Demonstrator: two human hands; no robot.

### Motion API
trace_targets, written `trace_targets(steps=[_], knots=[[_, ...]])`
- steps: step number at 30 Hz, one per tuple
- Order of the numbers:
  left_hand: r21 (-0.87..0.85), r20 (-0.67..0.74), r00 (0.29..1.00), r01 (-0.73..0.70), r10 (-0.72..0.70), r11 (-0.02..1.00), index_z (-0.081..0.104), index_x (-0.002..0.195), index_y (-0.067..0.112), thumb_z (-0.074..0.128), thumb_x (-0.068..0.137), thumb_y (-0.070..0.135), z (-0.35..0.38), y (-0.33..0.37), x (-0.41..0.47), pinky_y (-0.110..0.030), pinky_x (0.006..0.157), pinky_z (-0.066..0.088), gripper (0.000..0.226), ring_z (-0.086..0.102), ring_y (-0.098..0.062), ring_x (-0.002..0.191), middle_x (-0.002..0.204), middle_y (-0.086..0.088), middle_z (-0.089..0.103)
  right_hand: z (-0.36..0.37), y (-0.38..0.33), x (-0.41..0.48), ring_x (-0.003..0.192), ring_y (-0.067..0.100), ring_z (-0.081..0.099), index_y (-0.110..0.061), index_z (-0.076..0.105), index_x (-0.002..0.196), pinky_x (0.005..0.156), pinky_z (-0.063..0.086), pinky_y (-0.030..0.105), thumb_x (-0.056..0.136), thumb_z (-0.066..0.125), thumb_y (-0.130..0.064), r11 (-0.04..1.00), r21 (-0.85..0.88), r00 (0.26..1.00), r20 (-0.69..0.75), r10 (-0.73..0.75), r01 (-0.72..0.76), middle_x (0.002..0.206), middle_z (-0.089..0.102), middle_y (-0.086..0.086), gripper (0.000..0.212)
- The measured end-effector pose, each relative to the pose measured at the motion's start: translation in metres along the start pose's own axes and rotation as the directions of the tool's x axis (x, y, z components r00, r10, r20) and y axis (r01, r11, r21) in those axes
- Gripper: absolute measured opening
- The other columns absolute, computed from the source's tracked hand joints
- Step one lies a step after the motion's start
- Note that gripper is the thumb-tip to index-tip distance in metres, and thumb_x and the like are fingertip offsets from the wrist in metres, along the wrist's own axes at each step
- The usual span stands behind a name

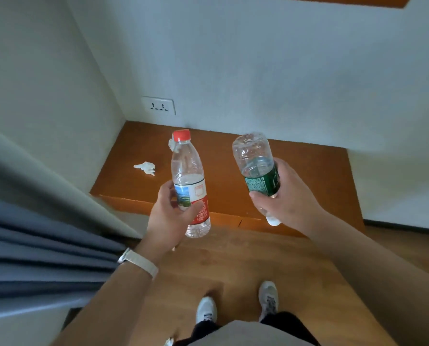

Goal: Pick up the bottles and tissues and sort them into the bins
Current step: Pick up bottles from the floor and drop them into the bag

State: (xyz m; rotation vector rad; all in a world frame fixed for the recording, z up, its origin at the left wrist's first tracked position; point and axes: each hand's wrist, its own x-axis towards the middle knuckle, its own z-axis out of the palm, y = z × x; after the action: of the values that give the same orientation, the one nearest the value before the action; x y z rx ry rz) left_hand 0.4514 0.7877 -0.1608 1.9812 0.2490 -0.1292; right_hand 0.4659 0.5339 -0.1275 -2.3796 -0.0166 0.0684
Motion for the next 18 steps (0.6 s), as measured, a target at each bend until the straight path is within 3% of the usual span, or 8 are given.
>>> trace_targets(steps=[4, 10, 13, 18], knots=[[0.03, 0.165, 0.983, -0.086, 0.079, 0.996, 0.038, 0.14, 0.023, 0.078, 0.08, 0.027, 0.024, 0.01, 0.01, -0.02, 0.082, 0.051, 0.072, 0.059, -0.013, 0.111, 0.128, 0.008, 0.058, -0.016, 0.006, -0.032, 0.098, 0.002, 0.058, -0.044, 0.039, 0.119, 0.082, 0.053, 0.031, 0.071, 0.073, -0.044, 0.988, 0.059, 0.983, -0.109, 0.149, -0.143, 0.112, 0.055, -0.019, 0.059], [0.008, 0.391, 0.902, -0.201, 0.181, 0.98, 0.037, 0.14, 0.028, 0.076, 0.081, 0.026, 0.084, 0.044, -0.006, -0.03, 0.091, 0.051, 0.071, 0.058, -0.01, 0.111, 0.131, 0.009, 0.056, -0.058, 0.024, -0.087, 0.094, -0.002, 0.058, -0.048, 0.038, 0.111, 0.072, 0.046, 0.018, 0.074, 0.075, -0.039, 0.955, 0.143, 0.911, -0.291, 0.291, -0.26, 0.108, 0.057, -0.019, 0.053], [0.022, 0.45, 0.864, -0.262, 0.224, 0.965, 0.035, 0.142, 0.03, 0.076, 0.081, 0.03, 0.109, 0.065, -0.02, -0.035, 0.095, 0.05, 0.073, 0.057, -0.01, 0.114, 0.134, 0.01, 0.054, -0.084, 0.037, -0.114, 0.091, -0.006, 0.058, -0.046, 0.038, 0.115, 0.069, 0.044, 0.014, 0.075, 0.075, -0.037, 0.94, 0.187, 0.872, -0.355, 0.337, -0.287, 0.106, 0.057, -0.021, 0.055], [0.049, 0.521, 0.802, -0.369, 0.291, 0.928, 0.034, 0.142, 0.031, 0.076, 0.082, 0.031, 0.158, 0.097, -0.053, -0.033, 0.096, 0.049, 0.073, 0.055, -0.009, 0.114, 0.134, 0.012, 0.053, -0.127, 0.069, -0.162, 0.091, -0.006, 0.058, -0.048, 0.038, 0.111, 0.077, 0.05, 0.023, 0.074, 0.076, -0.039, 0.916, 0.252, 0.803, -0.445, 0.396, -0.312, 0.105, 0.059, -0.022, 0.053]])
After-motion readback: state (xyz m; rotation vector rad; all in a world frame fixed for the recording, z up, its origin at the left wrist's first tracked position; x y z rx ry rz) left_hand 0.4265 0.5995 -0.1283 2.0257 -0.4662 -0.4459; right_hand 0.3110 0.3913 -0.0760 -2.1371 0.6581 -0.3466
